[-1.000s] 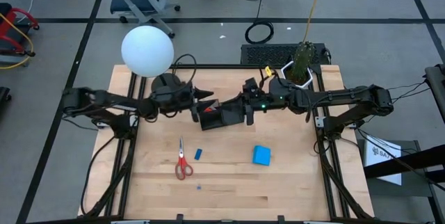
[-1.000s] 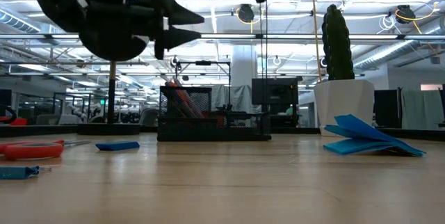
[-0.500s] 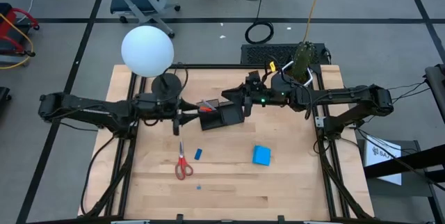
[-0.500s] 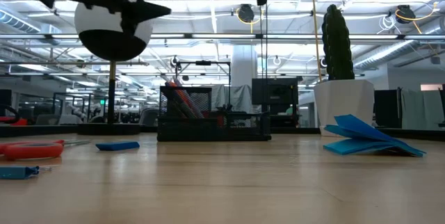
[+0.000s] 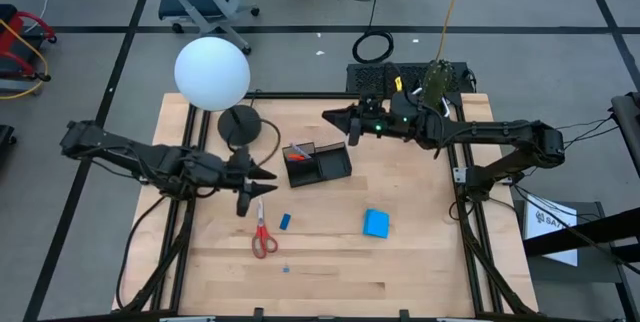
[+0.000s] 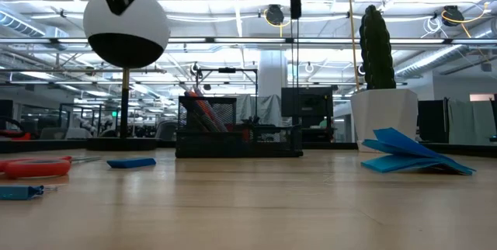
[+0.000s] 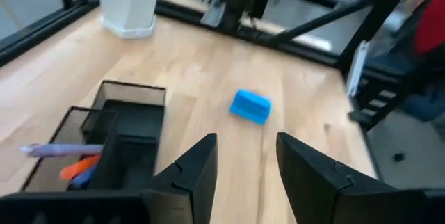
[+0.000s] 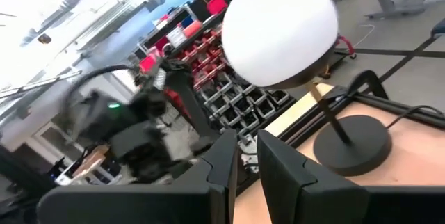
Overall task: Pick and place office supplies into organizer
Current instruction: Put the blue eraser into the black desk organizer
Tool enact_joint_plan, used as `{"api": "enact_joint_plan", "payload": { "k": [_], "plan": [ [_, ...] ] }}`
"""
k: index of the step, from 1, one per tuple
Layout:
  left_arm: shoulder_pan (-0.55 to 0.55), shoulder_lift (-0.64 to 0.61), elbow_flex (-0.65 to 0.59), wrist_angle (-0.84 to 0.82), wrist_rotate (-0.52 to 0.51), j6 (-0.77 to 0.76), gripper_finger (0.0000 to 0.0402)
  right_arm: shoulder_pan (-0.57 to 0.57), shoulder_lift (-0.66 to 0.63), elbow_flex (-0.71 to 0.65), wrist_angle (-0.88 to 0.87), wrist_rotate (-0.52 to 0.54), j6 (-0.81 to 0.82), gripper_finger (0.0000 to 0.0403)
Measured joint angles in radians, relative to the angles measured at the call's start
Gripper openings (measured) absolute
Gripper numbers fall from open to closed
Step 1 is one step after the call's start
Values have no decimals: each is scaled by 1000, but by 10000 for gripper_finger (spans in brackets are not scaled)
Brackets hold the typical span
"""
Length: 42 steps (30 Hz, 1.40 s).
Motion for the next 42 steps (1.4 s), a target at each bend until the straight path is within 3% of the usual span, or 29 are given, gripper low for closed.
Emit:
{"api": "enact_joint_plan", "payload": {
  "k": [8, 15, 21, 24, 31, 37, 42],
  "plan": [
    [-45, 133, 172, -289, -77, -185, 152, -69, 0, 0, -113, -95, -45, 47],
    [-55, 287, 178, -299, -77, -437, 152, -154, -14, -1, -342, -236, -59, 47],
    [-101, 437, 178, -283, -68, -640, 152, -207, -79, -1, -487, -241, -193, 47],
    [-114, 500, 178, -289, -18, -752, 152, -230, -116, -1, -537, -242, -266, 47],
    [-85, 557, 177, -307, 209, -1029, 152, -257, -164, -1, -635, -243, -365, 47],
    [-42, 552, 182, -290, 239, -1073, 152, -257, -164, -1, -650, -243, -394, 47],
    [-18, 552, 203, -264, 238, -1020, 152, -257, -164, -1, -653, -241, -394, 47]
  ]
}}
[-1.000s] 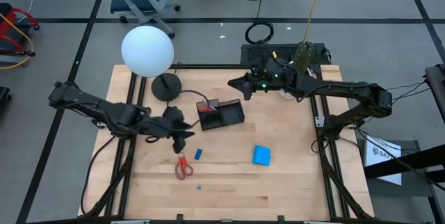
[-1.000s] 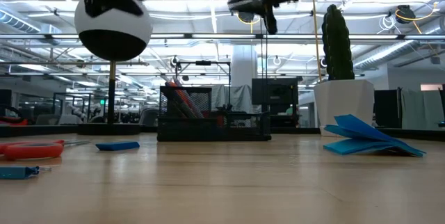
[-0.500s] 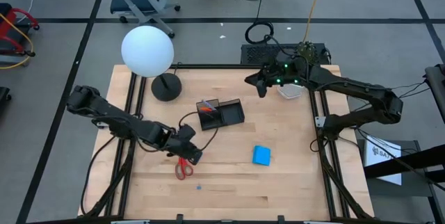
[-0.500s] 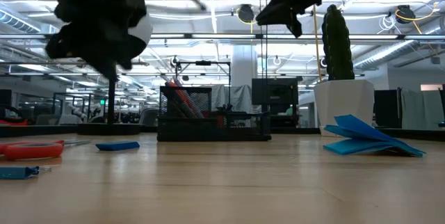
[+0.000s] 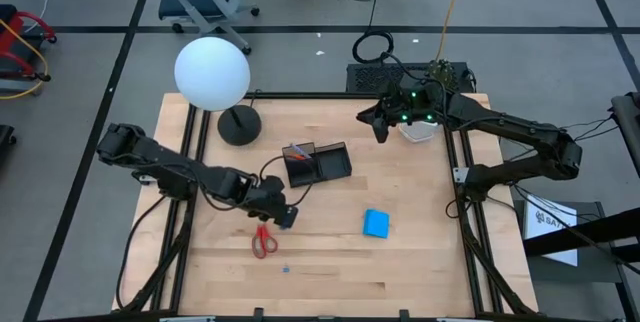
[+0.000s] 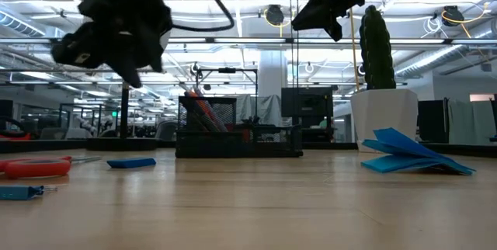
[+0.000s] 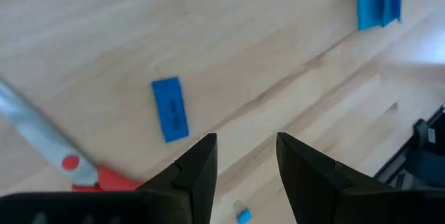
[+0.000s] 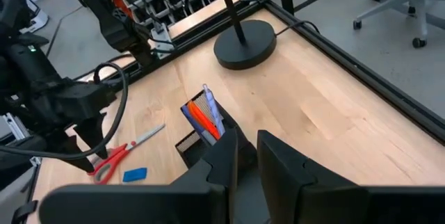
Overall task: Pick and place office supplies into organizer
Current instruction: Put the blue eraser into the black desk organizer
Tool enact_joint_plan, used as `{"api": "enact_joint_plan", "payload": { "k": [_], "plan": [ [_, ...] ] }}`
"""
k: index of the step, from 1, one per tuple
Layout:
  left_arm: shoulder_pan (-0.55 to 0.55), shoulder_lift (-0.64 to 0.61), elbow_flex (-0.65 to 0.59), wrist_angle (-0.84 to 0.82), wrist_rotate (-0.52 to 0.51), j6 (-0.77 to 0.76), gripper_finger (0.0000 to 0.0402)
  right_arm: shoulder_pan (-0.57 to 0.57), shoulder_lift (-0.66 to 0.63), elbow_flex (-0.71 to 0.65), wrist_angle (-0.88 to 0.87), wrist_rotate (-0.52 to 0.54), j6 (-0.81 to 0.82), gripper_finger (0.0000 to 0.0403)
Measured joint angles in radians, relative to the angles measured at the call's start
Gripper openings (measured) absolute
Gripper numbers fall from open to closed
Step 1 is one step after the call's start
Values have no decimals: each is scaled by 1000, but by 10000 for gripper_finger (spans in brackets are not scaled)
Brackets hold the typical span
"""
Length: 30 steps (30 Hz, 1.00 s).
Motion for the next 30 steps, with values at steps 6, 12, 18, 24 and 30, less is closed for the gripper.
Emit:
{"api": "enact_joint_plan", "payload": {
  "k": [6, 12, 18, 24, 30],
  "plan": [
    [15, -13, 8, 26, 14, 90, 152, 0, 0, -4, 13, 3, -19, 47],
    [16, -13, 7, 31, 27, 111, 152, 2, 1, -48, 56, 2, -19, 47],
    [16, -13, 7, 82, 27, 143, 152, 2, 1, -161, 210, 2, -19, 47],
    [16, -13, 7, 105, -3, 173, 152, 2, 1, -357, 481, 2, -19, 47],
    [14, -13, 7, 105, -17, 149, 152, 2, 1, -597, 739, 1, -19, 47]
  ]
}}
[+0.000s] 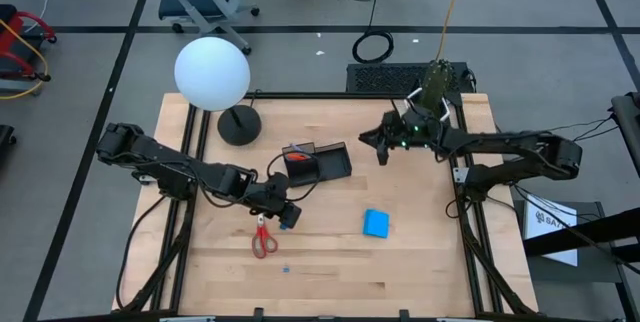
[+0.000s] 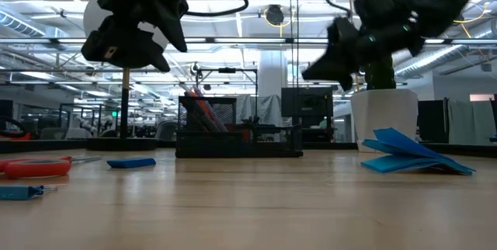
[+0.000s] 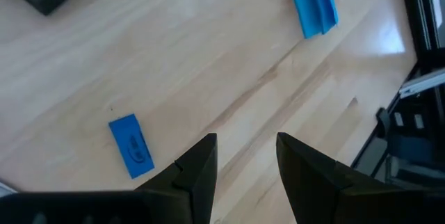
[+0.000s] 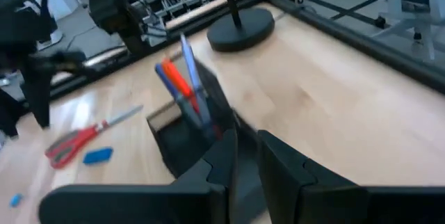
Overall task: Pick and place office supplies into organizer
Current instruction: Put the blue eraser into the black desk organizer
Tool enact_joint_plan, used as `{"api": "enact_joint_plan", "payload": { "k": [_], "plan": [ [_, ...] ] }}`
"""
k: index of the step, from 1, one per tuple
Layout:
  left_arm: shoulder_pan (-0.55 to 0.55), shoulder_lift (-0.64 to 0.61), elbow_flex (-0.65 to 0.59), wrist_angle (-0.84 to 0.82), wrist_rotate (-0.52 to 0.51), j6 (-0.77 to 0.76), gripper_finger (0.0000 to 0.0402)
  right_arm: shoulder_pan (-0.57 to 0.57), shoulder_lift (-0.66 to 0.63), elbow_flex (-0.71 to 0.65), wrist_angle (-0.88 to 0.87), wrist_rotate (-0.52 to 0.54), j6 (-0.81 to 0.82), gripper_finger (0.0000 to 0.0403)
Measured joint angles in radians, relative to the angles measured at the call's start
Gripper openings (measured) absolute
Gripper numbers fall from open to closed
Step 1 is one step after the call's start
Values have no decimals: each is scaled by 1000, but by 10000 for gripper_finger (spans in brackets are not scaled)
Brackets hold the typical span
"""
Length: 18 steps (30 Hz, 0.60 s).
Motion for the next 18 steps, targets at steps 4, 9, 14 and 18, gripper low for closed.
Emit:
{"api": "enact_joint_plan", "payload": {
  "k": [4, 9, 14, 18],
  "plan": [
    [-13, 17, 0, 0, -2, -49, 152, 0, 0, -159, 93, 0, 0, 47],
    [-28, 88, 0, -53, 32, -103, 152, 0, -1, -357, 141, 0, 0, 47],
    [-43, 167, 92, -319, 58, -135, 152, 0, -4, -491, 54, -2, -4, 47],
    [-46, 195, 199, -468, -2, -101, 152, 0, -3, -491, -65, 12, -12, 47]
  ]
}}
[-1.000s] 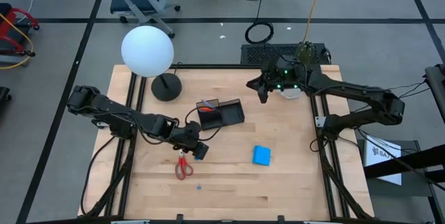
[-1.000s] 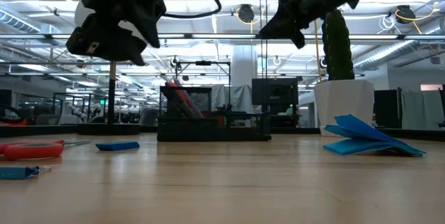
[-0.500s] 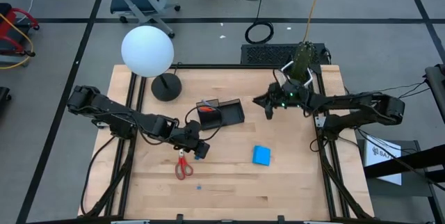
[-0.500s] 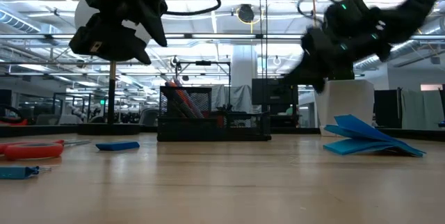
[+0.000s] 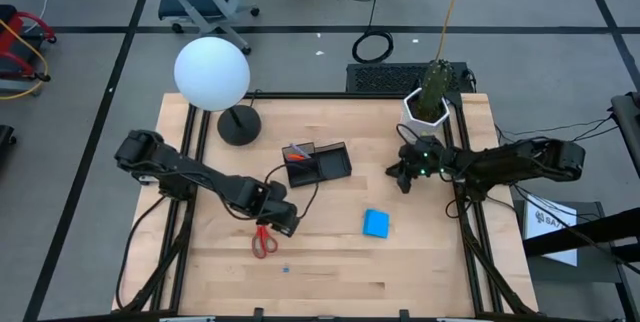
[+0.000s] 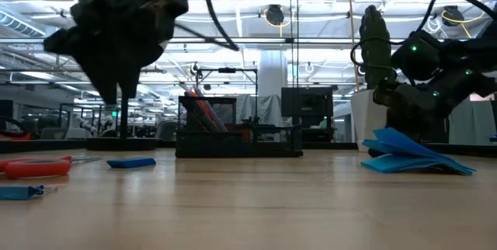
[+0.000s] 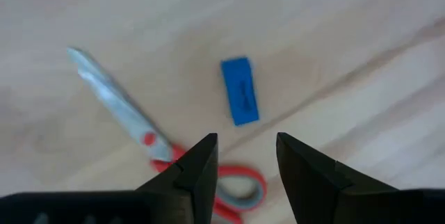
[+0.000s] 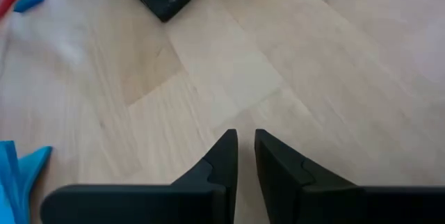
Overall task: Pick and place office supplies into organizer
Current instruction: Put the blue eraser into the black desk organizer
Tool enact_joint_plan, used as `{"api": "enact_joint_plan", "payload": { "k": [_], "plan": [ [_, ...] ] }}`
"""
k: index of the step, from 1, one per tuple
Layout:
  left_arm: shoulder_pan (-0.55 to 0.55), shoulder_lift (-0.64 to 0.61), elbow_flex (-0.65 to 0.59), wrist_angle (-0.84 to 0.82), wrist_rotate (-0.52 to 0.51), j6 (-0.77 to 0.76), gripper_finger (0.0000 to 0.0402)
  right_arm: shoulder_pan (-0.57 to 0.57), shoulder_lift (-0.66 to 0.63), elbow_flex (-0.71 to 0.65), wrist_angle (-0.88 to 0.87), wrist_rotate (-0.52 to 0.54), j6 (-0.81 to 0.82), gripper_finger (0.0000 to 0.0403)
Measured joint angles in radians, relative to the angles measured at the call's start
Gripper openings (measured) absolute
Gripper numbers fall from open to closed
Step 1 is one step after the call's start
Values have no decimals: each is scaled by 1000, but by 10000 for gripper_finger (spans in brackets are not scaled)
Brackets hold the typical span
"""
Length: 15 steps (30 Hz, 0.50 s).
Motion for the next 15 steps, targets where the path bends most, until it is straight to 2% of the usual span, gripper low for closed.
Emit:
{"api": "enact_joint_plan", "payload": {
  "k": [2, 7, 10, 15],
  "plan": [
    [6, 11, 46, -30, -29, 26, 152, 0, -1, -3, 24, 4, 1, 47],
    [26, 61, 119, -39, -44, 30, 152, 0, 4, -3, 243, 18, 2, 47],
    [37, 100, 130, -38, -21, 26, 152, 0, -2, -4, 423, 17, 1, 47],
    [48, 148, 130, -44, 35, 29, 152, 0, -2, -4, 591, 17, 1, 47]
  ]
}}
